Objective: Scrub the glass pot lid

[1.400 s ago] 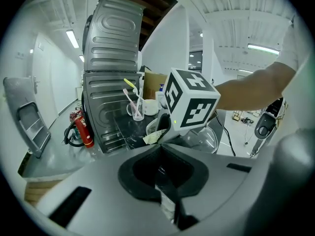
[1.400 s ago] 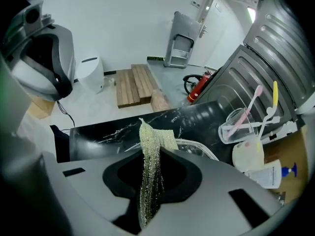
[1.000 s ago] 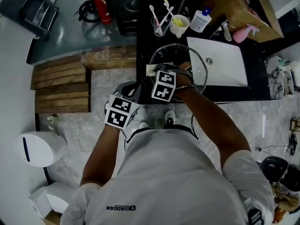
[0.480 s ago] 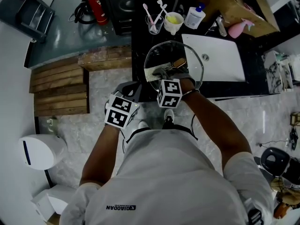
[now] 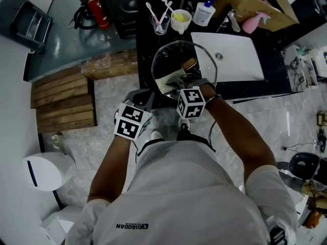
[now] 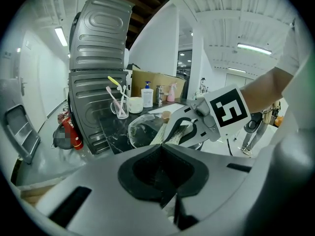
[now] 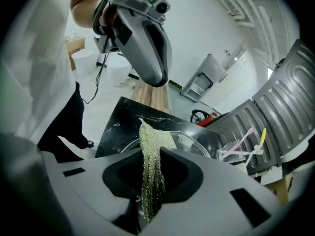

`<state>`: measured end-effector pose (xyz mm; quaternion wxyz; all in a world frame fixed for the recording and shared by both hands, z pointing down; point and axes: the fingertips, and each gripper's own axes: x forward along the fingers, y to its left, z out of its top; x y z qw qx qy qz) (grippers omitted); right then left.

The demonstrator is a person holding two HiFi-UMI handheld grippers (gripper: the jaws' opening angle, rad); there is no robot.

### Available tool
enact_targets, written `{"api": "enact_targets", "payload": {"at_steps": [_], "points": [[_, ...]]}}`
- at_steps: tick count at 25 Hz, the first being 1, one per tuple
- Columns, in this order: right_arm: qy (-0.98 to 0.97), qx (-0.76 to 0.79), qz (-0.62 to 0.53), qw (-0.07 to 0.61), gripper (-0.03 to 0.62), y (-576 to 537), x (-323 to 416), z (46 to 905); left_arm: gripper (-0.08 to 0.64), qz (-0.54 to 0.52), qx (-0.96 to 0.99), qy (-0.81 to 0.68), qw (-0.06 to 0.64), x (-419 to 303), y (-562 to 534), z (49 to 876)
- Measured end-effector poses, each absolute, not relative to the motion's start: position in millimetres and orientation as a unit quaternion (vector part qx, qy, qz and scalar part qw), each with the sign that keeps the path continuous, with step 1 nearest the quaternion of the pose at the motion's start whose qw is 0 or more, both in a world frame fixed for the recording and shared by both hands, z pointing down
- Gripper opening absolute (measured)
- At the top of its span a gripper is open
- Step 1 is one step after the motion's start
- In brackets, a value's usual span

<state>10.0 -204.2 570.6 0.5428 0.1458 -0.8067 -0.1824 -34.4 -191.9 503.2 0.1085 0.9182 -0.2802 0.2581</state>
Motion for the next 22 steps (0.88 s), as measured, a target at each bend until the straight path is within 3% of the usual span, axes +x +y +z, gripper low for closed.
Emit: {"api": "enact_targets", "payload": {"at_steps": [22], "points": [[-0.839,0.077,-0.178,0.509,0.084,-148.0,61.2,570.3,0.015,0.261,0.911,-0.297,0.12,5.2,-139.7,499.4]]}}
